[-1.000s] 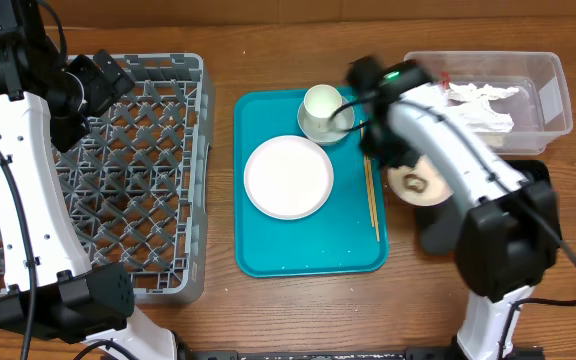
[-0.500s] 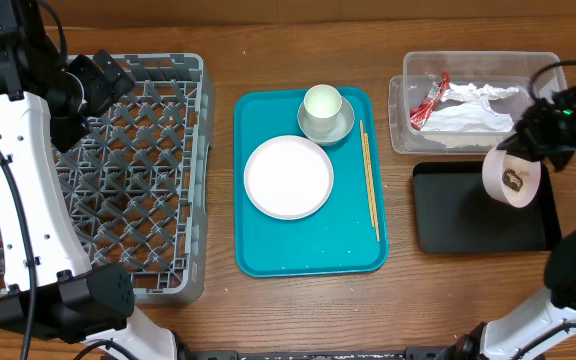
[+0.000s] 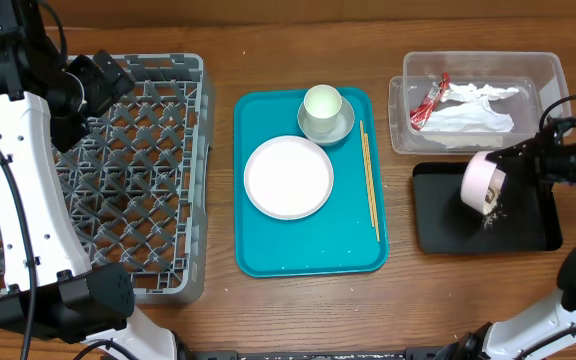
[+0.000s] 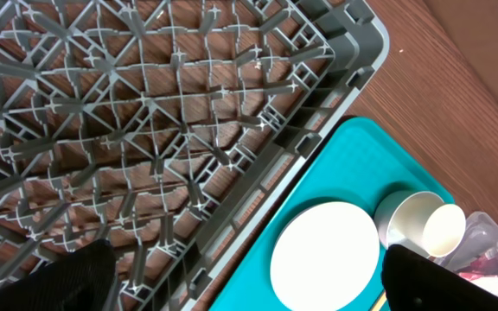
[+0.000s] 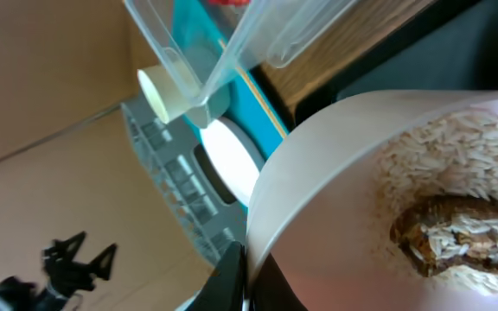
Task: Sort waste into correct bins and load items into the dishwasher
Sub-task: 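Tip the bowl over the black tray to dump the rice scraps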
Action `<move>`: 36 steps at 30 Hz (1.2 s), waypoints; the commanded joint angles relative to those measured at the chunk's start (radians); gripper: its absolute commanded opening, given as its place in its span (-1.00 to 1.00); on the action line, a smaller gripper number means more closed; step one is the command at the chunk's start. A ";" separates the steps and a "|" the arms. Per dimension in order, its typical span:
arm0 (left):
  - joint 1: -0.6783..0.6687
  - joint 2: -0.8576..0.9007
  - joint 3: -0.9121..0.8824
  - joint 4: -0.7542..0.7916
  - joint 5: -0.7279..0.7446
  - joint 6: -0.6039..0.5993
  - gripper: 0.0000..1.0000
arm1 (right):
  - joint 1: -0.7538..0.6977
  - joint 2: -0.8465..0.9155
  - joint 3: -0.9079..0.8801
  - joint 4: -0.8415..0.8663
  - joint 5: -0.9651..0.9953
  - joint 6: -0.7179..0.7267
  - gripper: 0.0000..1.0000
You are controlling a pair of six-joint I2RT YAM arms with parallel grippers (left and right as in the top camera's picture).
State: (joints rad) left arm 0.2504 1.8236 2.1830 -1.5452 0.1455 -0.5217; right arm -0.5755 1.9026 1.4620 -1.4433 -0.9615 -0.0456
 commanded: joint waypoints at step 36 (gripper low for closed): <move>-0.002 0.002 0.003 0.002 -0.008 -0.006 1.00 | -0.172 -0.026 -0.069 -0.088 -0.303 -0.185 -0.93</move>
State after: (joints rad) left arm 0.2504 1.8236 2.1830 -1.5448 0.1452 -0.5217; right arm -0.7563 1.9026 1.3964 -1.5856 -1.2331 -0.2661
